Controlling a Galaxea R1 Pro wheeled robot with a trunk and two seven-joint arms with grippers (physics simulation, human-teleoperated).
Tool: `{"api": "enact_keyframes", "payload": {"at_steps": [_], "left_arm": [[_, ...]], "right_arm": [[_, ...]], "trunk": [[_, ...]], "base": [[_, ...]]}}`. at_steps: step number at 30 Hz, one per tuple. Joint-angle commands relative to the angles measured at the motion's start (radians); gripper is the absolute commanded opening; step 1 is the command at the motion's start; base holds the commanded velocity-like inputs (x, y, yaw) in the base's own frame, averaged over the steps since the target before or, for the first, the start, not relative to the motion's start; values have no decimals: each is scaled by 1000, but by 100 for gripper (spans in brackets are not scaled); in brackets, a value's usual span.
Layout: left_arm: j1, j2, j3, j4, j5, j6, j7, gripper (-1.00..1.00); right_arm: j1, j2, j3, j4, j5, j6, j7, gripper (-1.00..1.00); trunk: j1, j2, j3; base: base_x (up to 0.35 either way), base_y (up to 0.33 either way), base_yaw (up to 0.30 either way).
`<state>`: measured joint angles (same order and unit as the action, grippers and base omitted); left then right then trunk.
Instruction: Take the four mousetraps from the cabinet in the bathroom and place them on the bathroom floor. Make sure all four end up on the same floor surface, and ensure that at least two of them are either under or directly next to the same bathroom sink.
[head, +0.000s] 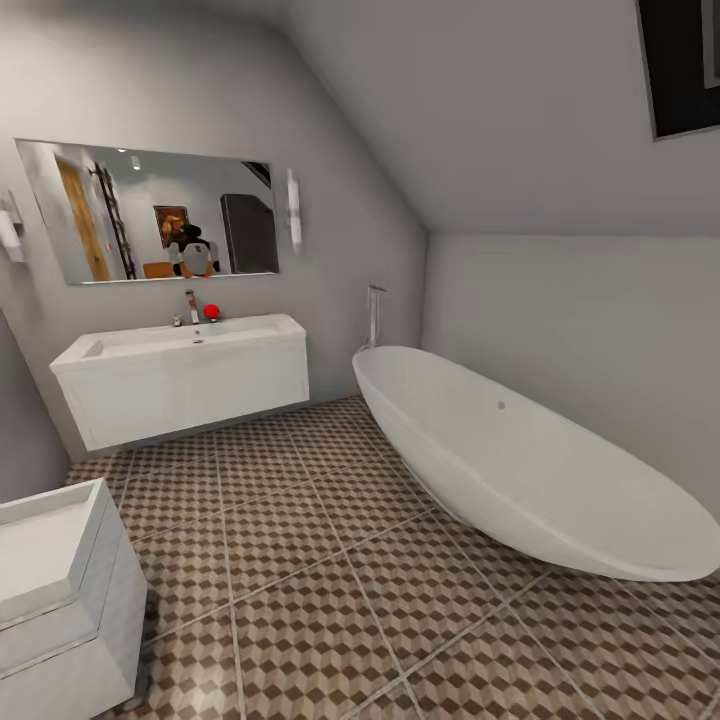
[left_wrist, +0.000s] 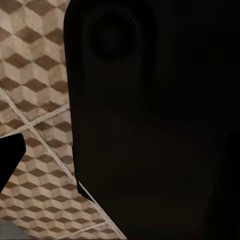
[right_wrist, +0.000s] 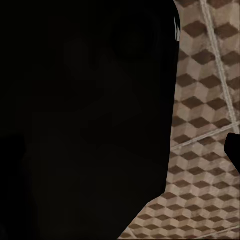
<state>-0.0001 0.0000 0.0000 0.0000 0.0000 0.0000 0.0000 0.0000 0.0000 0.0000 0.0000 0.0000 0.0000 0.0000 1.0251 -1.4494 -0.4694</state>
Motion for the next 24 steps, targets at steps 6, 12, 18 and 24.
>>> {"api": "enact_keyframes", "payload": {"at_steps": [6, 12, 18, 24], "left_arm": [[2, -2, 2, 2, 0, -2, -2, 100], [2, 0, 2, -6, 1, -4, -2, 100], [2, 2, 3, -24, 4, -11, -2, 100], [2, 3, 7, -31, 7, -13, -2, 100]], "right_arm": [[2, -2, 11, 2, 14, -2, 1, 100], [2, -2, 11, 2, 16, -2, 0, 100], [2, -2, 11, 2, 17, -4, 1, 100], [2, -2, 11, 2, 16, -10, -1, 100]], "trunk": [[0, -1, -1], [0, -1, -1], [0, -1, -1], [0, -1, -1]], "base": [[0, 0, 0], [0, 0, 0], [0, 0, 0], [0, 0, 0]]}}
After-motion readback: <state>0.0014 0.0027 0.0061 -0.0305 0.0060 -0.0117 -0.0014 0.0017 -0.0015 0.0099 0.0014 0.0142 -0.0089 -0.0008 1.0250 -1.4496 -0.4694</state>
